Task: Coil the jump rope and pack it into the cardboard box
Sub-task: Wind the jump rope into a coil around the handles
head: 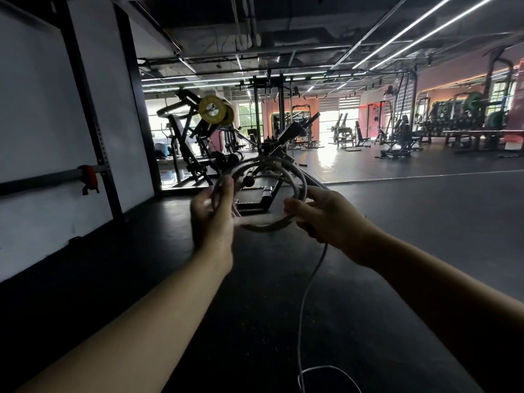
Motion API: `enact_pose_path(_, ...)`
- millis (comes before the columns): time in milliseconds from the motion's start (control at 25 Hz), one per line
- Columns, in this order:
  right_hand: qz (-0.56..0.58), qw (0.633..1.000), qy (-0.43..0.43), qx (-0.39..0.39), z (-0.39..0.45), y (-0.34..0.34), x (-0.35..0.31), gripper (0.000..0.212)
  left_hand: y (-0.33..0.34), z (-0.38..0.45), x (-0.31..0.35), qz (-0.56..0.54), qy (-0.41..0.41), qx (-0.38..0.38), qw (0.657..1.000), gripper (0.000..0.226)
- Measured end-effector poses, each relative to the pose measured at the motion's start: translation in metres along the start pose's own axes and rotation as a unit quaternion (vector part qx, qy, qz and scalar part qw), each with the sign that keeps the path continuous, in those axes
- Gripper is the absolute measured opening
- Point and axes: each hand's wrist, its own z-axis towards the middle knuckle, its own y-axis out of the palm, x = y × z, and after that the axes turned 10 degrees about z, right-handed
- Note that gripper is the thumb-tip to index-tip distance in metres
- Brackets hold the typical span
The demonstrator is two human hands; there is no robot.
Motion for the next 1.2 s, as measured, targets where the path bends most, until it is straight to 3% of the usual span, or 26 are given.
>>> enact_pose_path(80, -0.129, 0.99, -0.002, -0.057, 0.006, -0.013, -0.006, 0.018, -0.022, 0.007, 0.01, 0.088, 0.125, -0.051, 0.987, 0.064)
enact_pose_path(120, -0.19, 0.978, -0.002, -0.083, 0.009, -0.016, -0.008, 0.017, -0.029, 0.009, 0.02, 0.152, 0.21, -0.094, 0.961, 0.066)
enact_pose_path(200, -0.285, 0.951, -0.011, -0.12, 0.015, -0.018, -0.014, 0.02, -0.031, 0.01, 0.046, 0.287, 0.326, -0.218, 0.874, 0.068)
enact_pose_path(280, -0.338, 0.929, -0.035, -0.145, 0.019, -0.017, -0.022, 0.031, -0.02, 0.007, 0.07, 0.416, 0.338, -0.322, 0.78, 0.069)
enact_pose_path(360, -0.366, 0.914, -0.07, -0.16, 0.02, -0.017, -0.029, 0.043, -0.006, 0.002, 0.084, 0.496, 0.292, -0.388, 0.72, 0.06)
enact_pose_path(440, -0.38, 0.907, -0.088, -0.158, 0.022, -0.019, -0.029, 0.034, 0.002, 0.002, 0.085, 0.484, 0.25, -0.417, 0.728, 0.044)
enact_pose_path(520, -0.37, 0.913, -0.1, -0.138, 0.019, -0.022, -0.028, 0.019, 0.003, 0.001, 0.08, 0.456, 0.252, -0.408, 0.749, 0.045)
enact_pose_path(720, -0.24, 0.955, -0.121, -0.127, 0.01, -0.025, -0.027, 0.06, 0.004, -0.007, 0.068, 0.399, 0.17, -0.433, 0.79, 0.032)
enact_pose_path(880, -0.288, 0.94, -0.123, -0.135, 0.007, -0.018, -0.027, 0.071, 0.002, -0.004, 0.078, 0.442, 0.117, -0.43, 0.778, 0.037)
enact_pose_path(1040, -0.29, 0.937, -0.145, -0.13, 0.009, -0.017, -0.024, 0.073, 0.006, -0.008, 0.08, 0.436, 0.203, -0.409, 0.775, 0.031)
enact_pose_path(1200, -0.228, 0.96, -0.118, -0.115, 0.01, -0.022, -0.027, 0.065, 0.002, -0.007, 0.062, 0.328, 0.221, -0.363, 0.844, 0.02)
